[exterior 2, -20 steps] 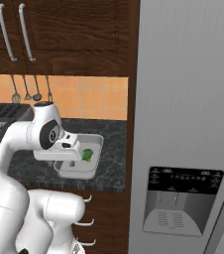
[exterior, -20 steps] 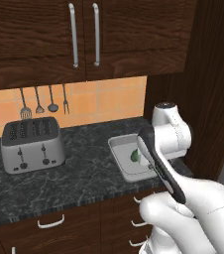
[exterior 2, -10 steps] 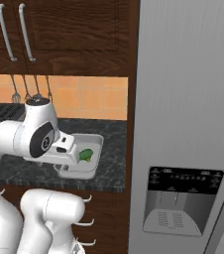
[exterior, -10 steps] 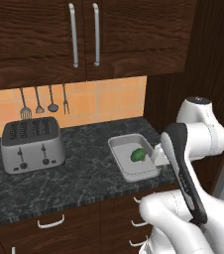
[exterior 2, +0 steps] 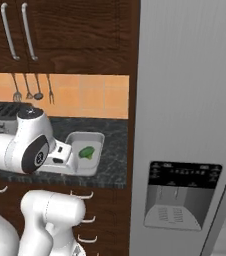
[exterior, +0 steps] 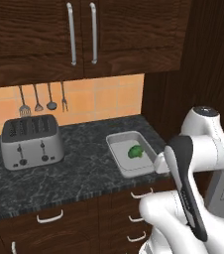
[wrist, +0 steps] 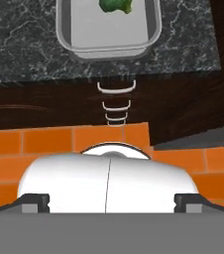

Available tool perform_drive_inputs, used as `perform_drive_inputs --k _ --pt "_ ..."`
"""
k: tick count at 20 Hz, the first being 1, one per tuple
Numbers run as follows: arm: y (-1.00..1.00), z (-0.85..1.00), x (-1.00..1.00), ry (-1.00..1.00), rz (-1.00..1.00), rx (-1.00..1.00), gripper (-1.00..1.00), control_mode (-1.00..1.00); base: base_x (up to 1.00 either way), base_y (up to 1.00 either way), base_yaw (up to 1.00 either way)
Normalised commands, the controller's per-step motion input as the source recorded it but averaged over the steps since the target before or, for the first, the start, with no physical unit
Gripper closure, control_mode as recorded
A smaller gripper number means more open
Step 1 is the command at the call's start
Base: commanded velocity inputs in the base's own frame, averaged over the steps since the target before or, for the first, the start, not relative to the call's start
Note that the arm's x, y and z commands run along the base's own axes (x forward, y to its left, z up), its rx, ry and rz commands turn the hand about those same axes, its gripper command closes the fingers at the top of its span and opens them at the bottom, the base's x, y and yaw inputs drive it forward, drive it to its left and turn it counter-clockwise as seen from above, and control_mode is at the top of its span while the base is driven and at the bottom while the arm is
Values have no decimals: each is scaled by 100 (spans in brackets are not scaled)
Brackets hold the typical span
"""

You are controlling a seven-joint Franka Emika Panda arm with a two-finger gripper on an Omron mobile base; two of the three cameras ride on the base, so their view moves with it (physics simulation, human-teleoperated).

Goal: Place one broccoli and one chicken drumstick in each tupperware on the nearby counter, to pack two identical lunches.

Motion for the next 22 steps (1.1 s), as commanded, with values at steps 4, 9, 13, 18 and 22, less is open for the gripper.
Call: perform_drive_inputs --k 4,9,13,18,22 --pt "0 0 0 0 0 0 -100 100 -100 -31 -24" --pt "0 0 0 0 0 0 -100 100 -4 -73 -24" --pt "0 0 0 0 0 0 -100 100 22 -100 -31" --pt "0 0 0 0 0 0 -100 100 24 -100 -25" --pt "0 0 0 0 0 0 -100 100 53 -100 -12"
